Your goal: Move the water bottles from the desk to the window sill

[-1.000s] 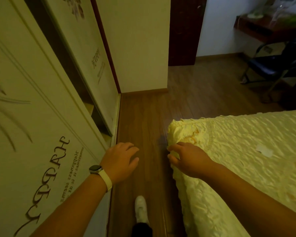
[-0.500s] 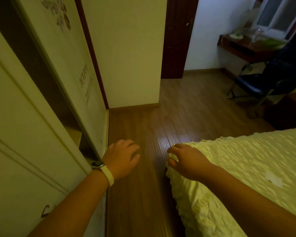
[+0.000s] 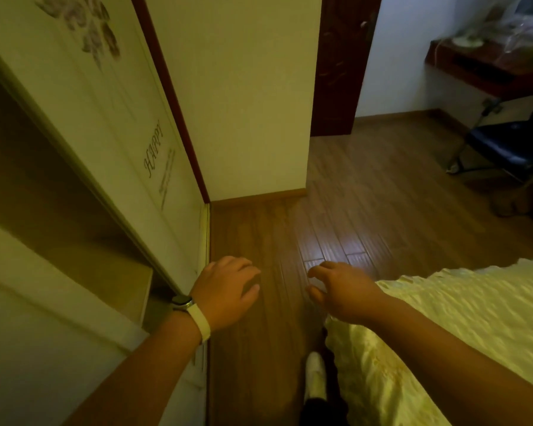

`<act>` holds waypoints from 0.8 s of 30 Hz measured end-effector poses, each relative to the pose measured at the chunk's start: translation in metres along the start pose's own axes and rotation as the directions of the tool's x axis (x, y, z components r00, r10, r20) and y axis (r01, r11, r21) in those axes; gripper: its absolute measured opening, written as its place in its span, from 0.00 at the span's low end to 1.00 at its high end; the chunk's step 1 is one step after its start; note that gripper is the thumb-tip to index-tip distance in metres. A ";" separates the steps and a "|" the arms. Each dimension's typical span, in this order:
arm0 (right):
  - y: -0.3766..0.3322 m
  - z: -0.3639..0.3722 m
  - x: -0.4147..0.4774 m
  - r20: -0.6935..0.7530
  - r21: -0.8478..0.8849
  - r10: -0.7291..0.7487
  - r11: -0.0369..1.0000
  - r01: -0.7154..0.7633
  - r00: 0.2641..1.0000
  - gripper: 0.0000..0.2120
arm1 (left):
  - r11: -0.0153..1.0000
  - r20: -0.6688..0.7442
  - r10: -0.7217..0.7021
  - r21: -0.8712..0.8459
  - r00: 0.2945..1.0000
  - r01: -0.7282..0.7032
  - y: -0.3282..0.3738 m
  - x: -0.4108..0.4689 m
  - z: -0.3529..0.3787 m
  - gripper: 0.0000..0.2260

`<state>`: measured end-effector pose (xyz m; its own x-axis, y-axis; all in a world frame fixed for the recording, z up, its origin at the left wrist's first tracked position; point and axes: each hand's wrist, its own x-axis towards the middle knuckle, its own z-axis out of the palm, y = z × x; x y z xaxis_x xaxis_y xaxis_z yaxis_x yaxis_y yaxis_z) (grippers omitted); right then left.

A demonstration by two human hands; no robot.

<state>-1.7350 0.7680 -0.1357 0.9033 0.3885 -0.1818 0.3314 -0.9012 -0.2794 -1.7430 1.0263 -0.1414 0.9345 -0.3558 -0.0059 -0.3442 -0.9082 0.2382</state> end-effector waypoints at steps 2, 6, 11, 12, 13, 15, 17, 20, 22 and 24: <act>0.016 -0.006 0.036 -0.003 0.007 -0.018 1.000 0.018 1.000 0.21 | 0.999 -0.005 -0.007 0.031 1.000 0.007 -0.011 0.034 -0.003 0.17; 0.056 -0.034 0.103 -0.009 0.006 -0.050 0.999 0.050 0.999 0.22 | 0.998 -0.008 -0.036 0.059 0.999 0.037 -0.029 0.108 -0.015 0.17; 0.110 -0.082 0.170 -0.071 -0.037 -0.084 0.996 0.082 0.994 0.21 | 0.995 -0.047 0.007 0.096 0.999 -0.003 -0.031 0.209 -0.038 0.17; 0.120 -0.091 0.183 -0.095 -0.040 -0.078 0.996 0.075 0.992 0.21 | 0.995 -0.056 0.016 0.097 0.998 -0.010 -0.029 0.228 -0.042 0.17; 0.128 -0.098 0.194 -0.115 -0.041 -0.070 0.997 0.065 0.991 0.21 | 0.995 -0.054 0.024 0.099 0.998 -0.019 -0.027 0.246 -0.044 0.17; 0.138 -0.108 0.214 -0.139 -0.020 -0.047 0.999 0.044 0.989 0.21 | 0.995 -0.043 0.042 0.096 0.998 -0.037 -0.028 0.274 -0.048 0.17; 0.144 -0.117 0.234 -0.150 -0.008 -0.038 0.999 0.037 0.988 0.21 | 0.993 -0.038 0.054 0.106 0.998 -0.050 -0.035 0.303 -0.053 0.18; 0.156 -0.131 0.269 -0.165 -0.007 -0.027 1.000 0.026 0.986 0.22 | 0.993 -0.046 0.072 0.097 0.996 -0.067 -0.050 0.348 -0.057 0.18; 0.163 -0.135 0.292 -0.169 -0.017 -0.009 1.000 0.006 0.986 0.22 | 0.993 -0.052 0.091 0.083 0.995 -0.087 -0.063 0.375 -0.055 0.18; 0.169 -0.137 0.317 -0.162 -0.033 0.012 0.999 -0.017 0.987 0.22 | 0.991 -0.048 0.111 0.073 0.993 -0.108 -0.080 0.406 -0.049 0.18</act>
<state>-1.3550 0.7123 -0.1120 0.9394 0.3414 -0.0298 0.3242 -0.9136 -0.2453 -1.3320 0.9653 -0.1155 0.8936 -0.4437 0.0674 -0.4485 -0.8783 0.1655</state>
